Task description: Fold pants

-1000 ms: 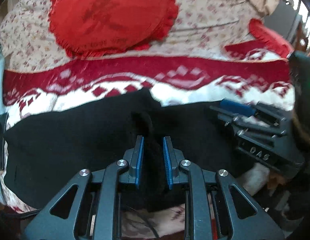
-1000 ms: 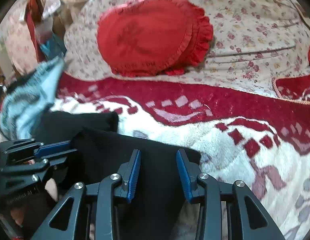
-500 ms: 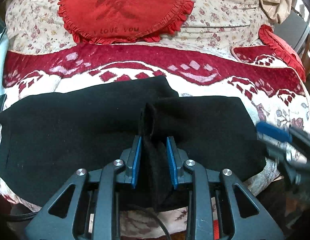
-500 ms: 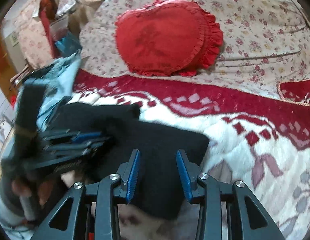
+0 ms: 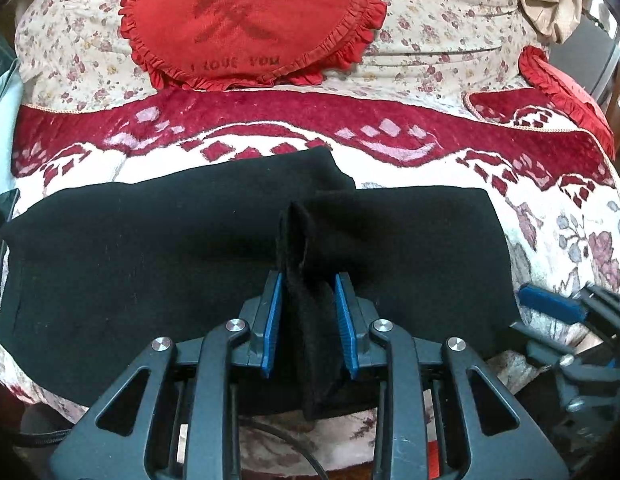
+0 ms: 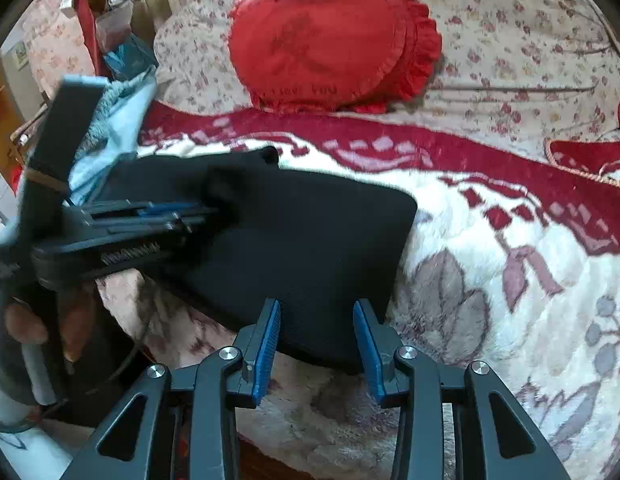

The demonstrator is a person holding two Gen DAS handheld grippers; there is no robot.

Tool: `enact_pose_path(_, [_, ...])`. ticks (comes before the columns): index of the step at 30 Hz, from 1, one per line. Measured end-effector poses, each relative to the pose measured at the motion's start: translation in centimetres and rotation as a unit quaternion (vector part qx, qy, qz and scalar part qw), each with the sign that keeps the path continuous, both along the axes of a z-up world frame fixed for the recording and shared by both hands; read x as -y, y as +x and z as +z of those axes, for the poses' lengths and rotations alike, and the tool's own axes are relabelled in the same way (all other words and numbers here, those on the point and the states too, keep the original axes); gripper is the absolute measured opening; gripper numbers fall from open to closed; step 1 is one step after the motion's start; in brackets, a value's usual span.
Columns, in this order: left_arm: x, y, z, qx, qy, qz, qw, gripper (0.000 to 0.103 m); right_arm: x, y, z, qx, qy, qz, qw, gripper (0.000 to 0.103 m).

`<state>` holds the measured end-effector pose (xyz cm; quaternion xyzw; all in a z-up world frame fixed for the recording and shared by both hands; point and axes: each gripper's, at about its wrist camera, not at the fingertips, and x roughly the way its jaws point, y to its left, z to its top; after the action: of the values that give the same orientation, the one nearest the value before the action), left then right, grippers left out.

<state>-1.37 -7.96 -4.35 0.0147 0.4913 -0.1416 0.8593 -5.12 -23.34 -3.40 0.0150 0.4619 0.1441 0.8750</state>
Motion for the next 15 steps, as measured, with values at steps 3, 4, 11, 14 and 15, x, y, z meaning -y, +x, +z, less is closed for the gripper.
enact_pose_path(3, [0.0,-0.1,0.0,0.002,0.003,-0.001,1.0,0.025,-0.2,-0.3,1.7,0.024,0.008,0.002,1.0,0.037])
enact_pose_path(4, [0.0,-0.2,0.0,0.002,0.004,0.0,1.0,0.025,-0.4,-0.2,2.2,0.031,0.009,0.006,0.999,0.037])
enact_pose_path(11, [0.0,-0.3,-0.1,0.001,-0.001,0.002,1.0,0.026,-1.3,2.0,1.4,0.021,0.033,0.012,0.999,0.037])
enact_pose_path(14, [0.0,-0.3,-0.2,0.002,-0.004,0.002,1.0,0.026,-1.5,2.6,-0.4,0.001,0.034,0.009,0.999,0.036])
enact_pose_path(15, [-0.1,-0.2,-0.2,0.002,-0.005,0.002,1.0,0.026,-1.5,2.6,-0.8,-0.004,0.037,0.009,0.999,0.036])
